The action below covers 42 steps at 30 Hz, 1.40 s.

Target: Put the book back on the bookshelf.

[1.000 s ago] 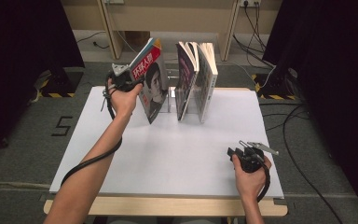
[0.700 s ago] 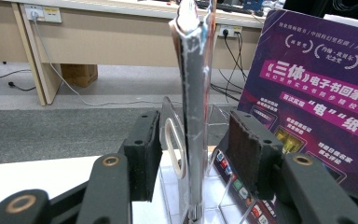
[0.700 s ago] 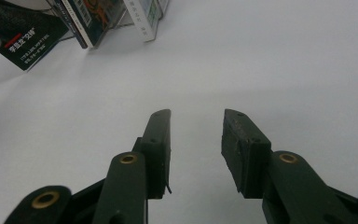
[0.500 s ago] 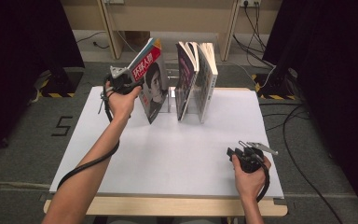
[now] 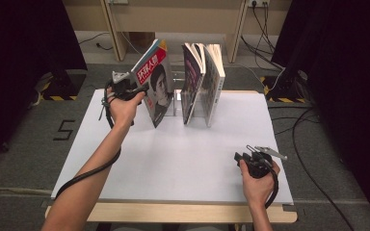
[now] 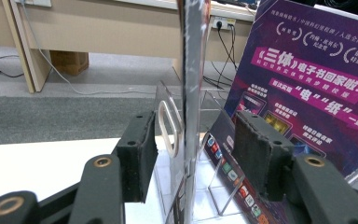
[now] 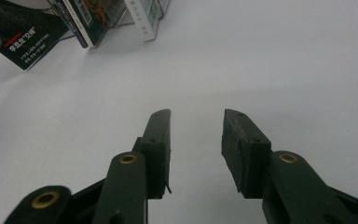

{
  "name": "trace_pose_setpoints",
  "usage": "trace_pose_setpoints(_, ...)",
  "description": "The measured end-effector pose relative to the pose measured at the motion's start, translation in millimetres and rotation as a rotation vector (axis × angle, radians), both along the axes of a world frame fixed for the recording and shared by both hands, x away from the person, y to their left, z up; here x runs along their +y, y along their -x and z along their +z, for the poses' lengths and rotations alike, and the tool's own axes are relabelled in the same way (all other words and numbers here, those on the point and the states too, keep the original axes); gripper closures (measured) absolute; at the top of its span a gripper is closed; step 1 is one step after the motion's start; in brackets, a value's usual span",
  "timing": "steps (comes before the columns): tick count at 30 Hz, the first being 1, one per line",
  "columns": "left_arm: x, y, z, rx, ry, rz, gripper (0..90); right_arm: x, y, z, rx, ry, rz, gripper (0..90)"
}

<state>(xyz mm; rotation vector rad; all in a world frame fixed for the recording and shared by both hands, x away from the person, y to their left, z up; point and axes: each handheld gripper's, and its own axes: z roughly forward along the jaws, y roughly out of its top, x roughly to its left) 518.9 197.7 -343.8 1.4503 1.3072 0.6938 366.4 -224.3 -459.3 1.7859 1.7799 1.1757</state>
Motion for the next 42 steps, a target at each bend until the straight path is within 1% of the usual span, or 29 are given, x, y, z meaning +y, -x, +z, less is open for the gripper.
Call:
trace_pose_setpoints(4,2.9,2.9,-3.0,0.014,0.000,-0.005,47.6,0.1,0.3,0.4,0.000,-0.001,0.000,62.8)
trace_pose_setpoints(11,7.3,8.2,-7.2,0.027,0.000,-0.019,46.9,0.5,-0.1,-0.3,0.000,0.000,0.000,62.8)
trace_pose_setpoints(15,8.2,11.1,-9.0,0.042,0.013,-0.031,46.6,1.1,-0.2,-0.4,0.002,0.002,0.005,62.8)
trace_pose_setpoints(17,8.2,12.8,-9.4,0.039,0.007,-0.032,46.5,1.2,-0.2,-0.3,0.001,0.003,0.005,62.8)
trace_pose_setpoints(21,9.3,15.7,-10.4,0.050,0.015,-0.042,46.2,1.3,0.1,-0.2,0.002,-0.001,0.000,62.8)
trace_pose_setpoints(23,10.8,17.7,-11.0,0.052,0.012,-0.041,46.0,0.8,0.1,0.1,-0.001,0.001,0.002,62.8)
trace_pose_setpoints(27,13.4,20.7,-12.5,0.063,0.031,-0.049,45.8,0.9,0.2,0.0,0.001,0.000,0.001,62.8)
trace_pose_setpoints(30,14.6,22.3,-12.9,0.064,0.027,-0.051,45.5,0.8,0.1,0.2,-0.002,0.002,0.002,62.8)
trace_pose_setpoints(36,17.8,27.8,-16.7,0.078,0.039,-0.064,45.2,0.7,0.4,0.2,0.001,-0.001,-0.001,62.7)
trace_pose_setpoints(42,23.2,34.2,-21.1,0.079,0.043,-0.063,45.1,1.0,0.9,0.7,0.002,-0.003,-0.004,62.8)
